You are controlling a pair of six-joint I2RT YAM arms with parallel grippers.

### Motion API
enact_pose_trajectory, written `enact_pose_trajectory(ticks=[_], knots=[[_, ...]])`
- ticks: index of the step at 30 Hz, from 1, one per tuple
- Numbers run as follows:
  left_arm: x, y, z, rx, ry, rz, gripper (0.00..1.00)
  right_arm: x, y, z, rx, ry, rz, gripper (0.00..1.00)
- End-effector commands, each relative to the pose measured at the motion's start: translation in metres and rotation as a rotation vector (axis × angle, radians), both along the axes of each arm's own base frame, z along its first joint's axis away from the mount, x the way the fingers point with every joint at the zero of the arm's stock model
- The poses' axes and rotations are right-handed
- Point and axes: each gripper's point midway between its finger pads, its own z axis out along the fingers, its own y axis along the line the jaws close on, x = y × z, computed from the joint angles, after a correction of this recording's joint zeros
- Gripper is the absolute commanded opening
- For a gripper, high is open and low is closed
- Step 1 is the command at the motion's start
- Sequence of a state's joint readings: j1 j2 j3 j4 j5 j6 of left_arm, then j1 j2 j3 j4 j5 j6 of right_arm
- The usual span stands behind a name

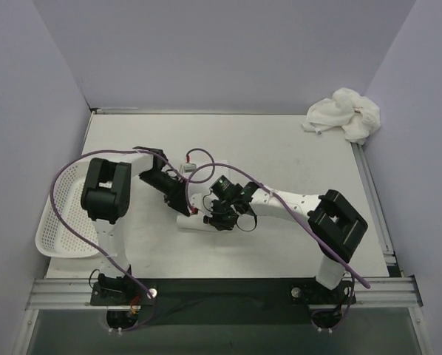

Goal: Roll the towels
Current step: Roll the towel

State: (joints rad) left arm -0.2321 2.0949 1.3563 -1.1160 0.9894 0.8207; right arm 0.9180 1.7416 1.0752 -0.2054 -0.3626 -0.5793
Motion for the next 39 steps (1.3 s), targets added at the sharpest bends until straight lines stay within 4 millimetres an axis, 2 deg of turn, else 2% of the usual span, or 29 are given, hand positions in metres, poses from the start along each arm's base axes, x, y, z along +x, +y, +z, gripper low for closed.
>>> enact_pose_trajectory(ticks=[1,3,4,5,6,7,8,9,10,11,12,13,14,15,16,17,18,19,20,21,22,23,25,26,29,32,36,39], knots=[[0.051,0.013,0.033,-0.055,-0.321,0.095,0.57,-0.072,-0.041,-0.017,-0.157,0.379,-0.018,0.0],[0.066,0.02,0.048,-0.074,-0.393,0.151,0.57,-0.077,-0.038,-0.015,-0.155,0.445,-0.027,0.0],[0.071,0.023,0.065,-0.08,-0.413,0.197,0.57,-0.078,-0.038,-0.015,-0.157,0.468,-0.037,0.0],[0.088,0.032,0.071,-0.067,-0.475,0.25,0.57,-0.08,-0.04,-0.014,-0.16,0.499,-0.046,0.0],[0.092,0.038,0.078,-0.067,-0.495,0.286,0.57,-0.078,-0.039,-0.016,-0.16,0.526,-0.062,0.0],[0.096,0.044,0.097,-0.074,-0.517,0.348,0.57,-0.081,-0.036,-0.014,-0.143,0.57,-0.063,0.0],[0.11,0.056,0.108,-0.087,-0.578,0.404,0.57,-0.083,-0.037,-0.012,-0.146,0.612,-0.072,0.0],[0.111,0.068,0.11,-0.081,-0.591,0.451,0.57,-0.08,-0.033,-0.012,-0.139,0.644,-0.082,0.0],[0.11,0.074,0.126,-0.086,-0.643,0.478,0.58,-0.082,-0.033,-0.008,-0.124,0.712,-0.101,0.0],[0.113,0.08,0.132,-0.073,-0.706,0.489,0.59,-0.08,-0.033,-0.007,-0.12,0.739,-0.11,0.0],[0.11,0.085,0.135,-0.052,-0.752,0.49,0.6,-0.08,-0.032,-0.011,-0.124,0.779,-0.123,0.0],[0.099,0.088,0.138,-0.029,-0.82,0.474,0.62,-0.074,-0.03,-0.004,-0.098,0.824,-0.143,0.0],[0.096,0.09,0.141,-0.019,-0.875,0.467,0.63,-0.072,-0.029,-0.003,-0.087,0.858,-0.155,0.0],[0.088,0.089,0.141,-0.017,-0.906,0.449,0.64,-0.071,-0.03,-0.008,-0.095,0.906,-0.174,0.0],[0.074,0.088,0.143,-0.018,-0.971,0.41,0.66,-0.065,-0.029,-0.003,-0.081,0.943,-0.198,0.0],[0.065,0.084,0.142,-0.025,-0.999,0.38,0.67,-0.064,-0.026,0.001,-0.056,0.994,-0.205,0.0],[0.057,0.081,0.14,-0.026,-1.026,0.346,0.67,-0.064,-0.028,-0.007,-0.068,1.036,-0.211,0.0],[0.042,0.063,0.145,-0.049,-1.114,0.236,0.68,-0.06,-0.026,-0.001,-0.07,1.068,-0.216,0.0],[0.028,0.059,0.125,-0.017,-1.097,0.186,0.68,-0.057,-0.026,0.0,-0.066,1.102,-0.228,0.0],[0.018,0.051,0.12,-0.016,-1.116,0.128,0.68,-0.057,-0.027,-0.01,-0.086,1.146,-0.233,0.0],[0.003,0.033,0.116,-0.042,-1.158,0.026,0.68,-0.058,-0.029,-0.007,-0.107,1.192,-0.254,0.0],[-0.008,0.027,0.102,-0.029,-1.157,-0.032,0.68,-0.049,-0.026,-0.006,-0.088,1.203,-0.262,0.0],[-0.022,0.013,0.093,-0.033,-1.202,-0.147,0.68,-0.047,-0.026,-0.013,-0.109,1.262,-0.3,0.0],[-0.037,-0.001,0.083,-0.039,-1.211,-0.237,0.68,-0.042,-0.024,-0.011,-0.099,1.264,-0.303,0.0],[-0.048,-0.019,0.072,-0.041,-1.257,-0.355,0.68,-0.036,-0.026,-0.016,-0.105,1.293,-0.339,0.0],[-0.051,-0.032,0.061,-0.035,-1.274,-0.424,0.68,-0.032,-0.025,-0.019,-0.12,1.302,-0.362,0.0],[-0.047,-0.043,0.05,-0.027,-1.311,-0.471,0.69,-0.03,-0.025,-0.023,-0.131,1.306,-0.373,0.0],[-0.045,-0.043,0.032,0.008,-1.293,-0.507,0.69,-0.027,-0.025,-0.024,-0.135,1.301,-0.379,0.0]])
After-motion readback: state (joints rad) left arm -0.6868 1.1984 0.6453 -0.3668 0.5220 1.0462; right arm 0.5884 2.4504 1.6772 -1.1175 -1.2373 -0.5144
